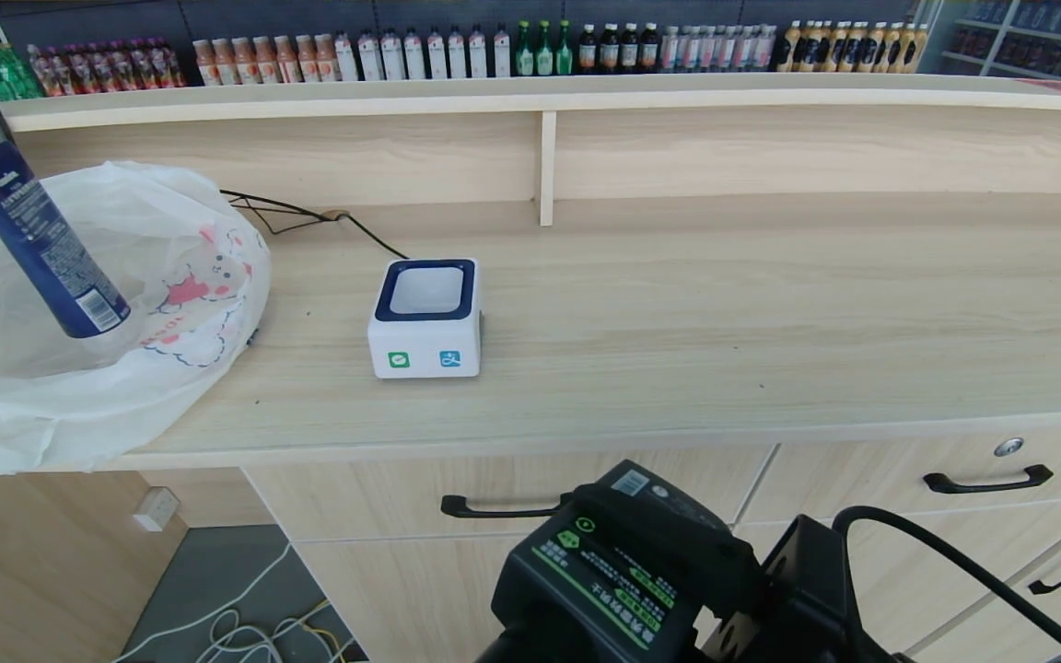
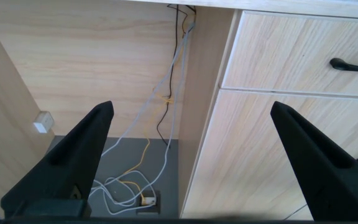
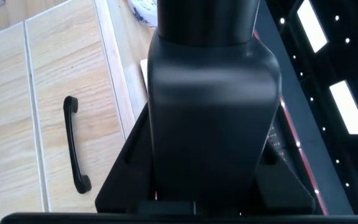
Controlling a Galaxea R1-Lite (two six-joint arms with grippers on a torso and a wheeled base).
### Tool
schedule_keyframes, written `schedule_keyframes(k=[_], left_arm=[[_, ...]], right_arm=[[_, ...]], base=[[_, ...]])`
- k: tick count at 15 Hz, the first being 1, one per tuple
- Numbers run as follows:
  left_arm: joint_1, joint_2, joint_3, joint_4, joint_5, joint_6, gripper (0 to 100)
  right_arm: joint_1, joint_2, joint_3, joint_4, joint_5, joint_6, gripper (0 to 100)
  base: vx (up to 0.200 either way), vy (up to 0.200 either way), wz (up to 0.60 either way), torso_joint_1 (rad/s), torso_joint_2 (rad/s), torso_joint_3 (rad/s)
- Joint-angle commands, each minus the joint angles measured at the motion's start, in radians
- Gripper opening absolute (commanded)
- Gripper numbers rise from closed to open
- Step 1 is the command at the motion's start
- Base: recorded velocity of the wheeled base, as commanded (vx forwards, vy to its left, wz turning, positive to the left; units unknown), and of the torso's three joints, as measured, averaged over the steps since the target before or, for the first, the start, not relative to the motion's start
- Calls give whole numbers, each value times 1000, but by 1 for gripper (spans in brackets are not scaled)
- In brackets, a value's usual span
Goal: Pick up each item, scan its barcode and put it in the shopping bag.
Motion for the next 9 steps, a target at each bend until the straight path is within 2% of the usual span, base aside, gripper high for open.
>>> schedule_keyframes(k=[1, 9], left_arm=[[0, 0, 0, 0, 0, -2, 100], [0, 0, 0, 0, 0, 1, 100]], right_arm=[[-1, -2, -11, 3, 3, -15, 0], [-6, -17, -14, 0, 13, -109, 0]], base=[[0, 0, 0, 0, 0, 0], [0, 0, 0, 0, 0, 0]])
